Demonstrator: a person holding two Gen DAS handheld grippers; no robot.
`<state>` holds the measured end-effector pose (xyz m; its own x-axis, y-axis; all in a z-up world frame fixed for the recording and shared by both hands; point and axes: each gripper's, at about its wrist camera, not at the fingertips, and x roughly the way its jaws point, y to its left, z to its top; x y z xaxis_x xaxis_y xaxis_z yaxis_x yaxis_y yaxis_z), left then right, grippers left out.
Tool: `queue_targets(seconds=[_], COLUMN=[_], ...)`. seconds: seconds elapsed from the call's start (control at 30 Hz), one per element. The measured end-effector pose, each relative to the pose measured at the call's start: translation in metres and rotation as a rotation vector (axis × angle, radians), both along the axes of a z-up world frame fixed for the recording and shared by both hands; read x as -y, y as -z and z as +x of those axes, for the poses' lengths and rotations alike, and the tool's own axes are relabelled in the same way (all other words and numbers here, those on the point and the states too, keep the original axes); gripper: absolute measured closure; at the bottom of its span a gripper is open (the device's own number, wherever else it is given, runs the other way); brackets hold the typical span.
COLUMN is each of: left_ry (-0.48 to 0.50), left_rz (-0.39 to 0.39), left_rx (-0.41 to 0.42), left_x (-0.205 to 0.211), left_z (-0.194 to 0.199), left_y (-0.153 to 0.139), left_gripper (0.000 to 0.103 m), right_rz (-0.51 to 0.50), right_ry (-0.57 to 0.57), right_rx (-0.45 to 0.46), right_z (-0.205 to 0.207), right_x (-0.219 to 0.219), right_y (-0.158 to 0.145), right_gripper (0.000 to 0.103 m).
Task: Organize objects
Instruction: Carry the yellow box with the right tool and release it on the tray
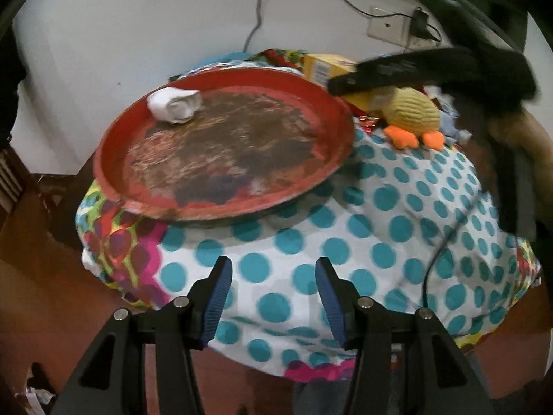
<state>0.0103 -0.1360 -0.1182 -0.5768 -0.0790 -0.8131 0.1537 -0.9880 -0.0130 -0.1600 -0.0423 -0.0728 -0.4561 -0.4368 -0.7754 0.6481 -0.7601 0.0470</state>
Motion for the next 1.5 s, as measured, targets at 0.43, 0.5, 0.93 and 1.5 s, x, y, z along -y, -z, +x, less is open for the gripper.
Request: queue_targets(seconds=[0.43, 0.5, 0.93, 1.5], left_ry=[-0.028, -0.029, -0.012, 0.025], left_rz=[-0.087, -0.074, -0.014, -0.081], left_rx=[0.033, 0.042, 0.061, 0.056], left_x=[0.031, 0.034, 0.041, 0.024], left_z=[0.003, 0.002, -0.003, -0.004], left_y=[0.011, 0.015, 0.024, 0.023], left_gripper=[0.052, 0.052, 0.052, 0.052], right_rz=[0.097, 0.114, 0.175, 0.123], right_ry=[-0.008, -0.005, -0.027, -0.007], right_rx=[0.073, 0.076, 0.087, 0.054], right_z=[-0.104, -0.11, -0.121, -0.087], right_x=[0.147, 0.155, 0.194, 0.129], right_y=[0.034, 0.038, 0.058, 0.027], right_gripper=[0.055, 0.055, 0.055, 0.041])
